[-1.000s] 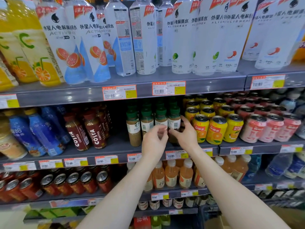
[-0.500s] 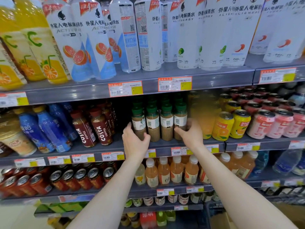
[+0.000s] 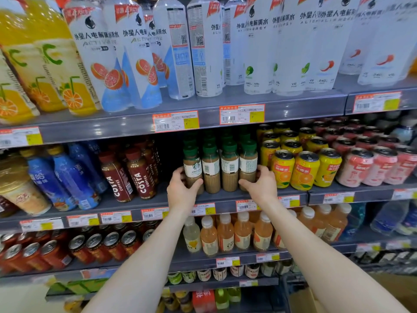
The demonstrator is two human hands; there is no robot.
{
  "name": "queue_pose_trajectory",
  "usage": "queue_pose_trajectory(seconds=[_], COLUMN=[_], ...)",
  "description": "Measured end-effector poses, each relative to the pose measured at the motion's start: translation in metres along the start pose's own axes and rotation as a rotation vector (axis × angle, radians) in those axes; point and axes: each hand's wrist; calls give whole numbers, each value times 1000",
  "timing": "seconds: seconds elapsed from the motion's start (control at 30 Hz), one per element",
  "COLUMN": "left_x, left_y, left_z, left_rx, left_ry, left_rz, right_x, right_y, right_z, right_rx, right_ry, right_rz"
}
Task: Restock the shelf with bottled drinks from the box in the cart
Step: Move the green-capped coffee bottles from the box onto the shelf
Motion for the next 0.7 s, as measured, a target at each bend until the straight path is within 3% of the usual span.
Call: queue_pose_trajectory(seconds=[0.7], left_x=[-7], left_y=[7], left_z=[1], left_rx=[-5], left_ry=[15], left_rz=[24], right_x=[4], right_y=[16], right_z=[4], right_rx=[-4], right_ry=[-85], right_rz=[-52])
Point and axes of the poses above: each hand's wrist, its own y-axis away from the middle knuckle, its own z-axis out of the back of the hand, x = y × z, and after that the axes turned 15 degrees about -x, right-handed
